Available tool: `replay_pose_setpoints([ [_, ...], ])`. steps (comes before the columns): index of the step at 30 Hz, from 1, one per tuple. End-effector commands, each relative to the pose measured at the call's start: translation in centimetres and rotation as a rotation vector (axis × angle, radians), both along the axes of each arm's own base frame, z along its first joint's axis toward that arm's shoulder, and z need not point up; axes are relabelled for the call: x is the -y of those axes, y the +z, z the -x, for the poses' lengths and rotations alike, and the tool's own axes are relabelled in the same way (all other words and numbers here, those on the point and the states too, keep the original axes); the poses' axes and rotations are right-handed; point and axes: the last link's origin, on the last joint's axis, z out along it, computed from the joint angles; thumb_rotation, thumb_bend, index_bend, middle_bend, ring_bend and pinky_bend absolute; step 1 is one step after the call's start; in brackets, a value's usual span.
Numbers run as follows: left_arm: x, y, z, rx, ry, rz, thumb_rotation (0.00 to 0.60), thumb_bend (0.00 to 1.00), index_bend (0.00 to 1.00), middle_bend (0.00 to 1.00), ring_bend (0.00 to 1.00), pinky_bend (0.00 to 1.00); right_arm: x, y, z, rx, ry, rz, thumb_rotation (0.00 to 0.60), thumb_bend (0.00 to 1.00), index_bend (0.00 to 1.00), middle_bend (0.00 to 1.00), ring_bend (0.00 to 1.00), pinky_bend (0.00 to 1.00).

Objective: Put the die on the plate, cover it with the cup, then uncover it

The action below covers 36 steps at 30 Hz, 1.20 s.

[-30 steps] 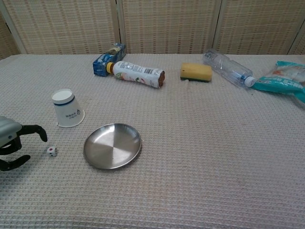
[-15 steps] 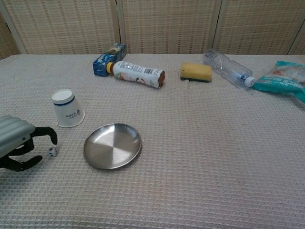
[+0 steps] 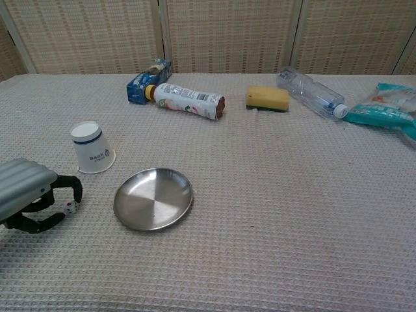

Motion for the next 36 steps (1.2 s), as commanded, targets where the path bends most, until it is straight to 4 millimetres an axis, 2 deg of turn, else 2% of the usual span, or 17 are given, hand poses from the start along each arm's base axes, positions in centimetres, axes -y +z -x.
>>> replay_pose_setpoints([
  [1,0.0,0.0,0.0,0.004,-0.002,0.000,0.600,0.40,0.44,1.00,1.00,1.00,0.0,0.0,0.0,0.000,-0.001,-0.001,0.600,0.22,0.00,0.00,0.00,0.00],
  [6,-0.1,0.1,-0.1,0.009,-0.003,-0.001,0.600,0.40,0.43,1.00,1.00,1.00,0.0,-0.2,0.0,-0.002,-0.003,-0.007,0.600,0.22,0.00,0.00,0.00,0.00],
  [20,-0.3,0.3,-0.2,0.001,-0.020,-0.022,0.600,0.40,0.54,1.00,1.00,1.00,0.0,-0.2,0.0,-0.004,-0.002,-0.008,0.600,0.22,0.00,0.00,0.00,0.00],
  [28,0.1,1.9,-1.1,0.061,-0.055,-0.066,0.600,0.40,0.56,1.00,1.00,1.00,0.0,-0.3,0.0,-0.005,-0.003,-0.012,0.600,0.22,0.00,0.00,0.00,0.00],
  [30,0.3,2.4,-2.0,0.111,-0.073,-0.074,0.600,0.40,0.56,1.00,1.00,1.00,0.1,-0.5,0.0,-0.005,-0.004,-0.017,0.600,0.22,0.00,0.00,0.00,0.00],
  [32,-0.1,1.6,-4.2,0.136,-0.127,-0.040,0.600,0.40,0.56,1.00,1.00,1.00,0.1,-0.9,-0.2,-0.005,0.003,-0.037,0.600,0.22,0.00,0.00,0.00,0.00],
  [36,-1.3,0.0,-6.9,0.137,-0.149,0.035,0.600,0.40,0.52,1.00,1.00,1.00,0.2,-0.9,-0.1,0.002,-0.003,-0.040,0.600,0.22,0.00,0.00,0.00,0.00],
])
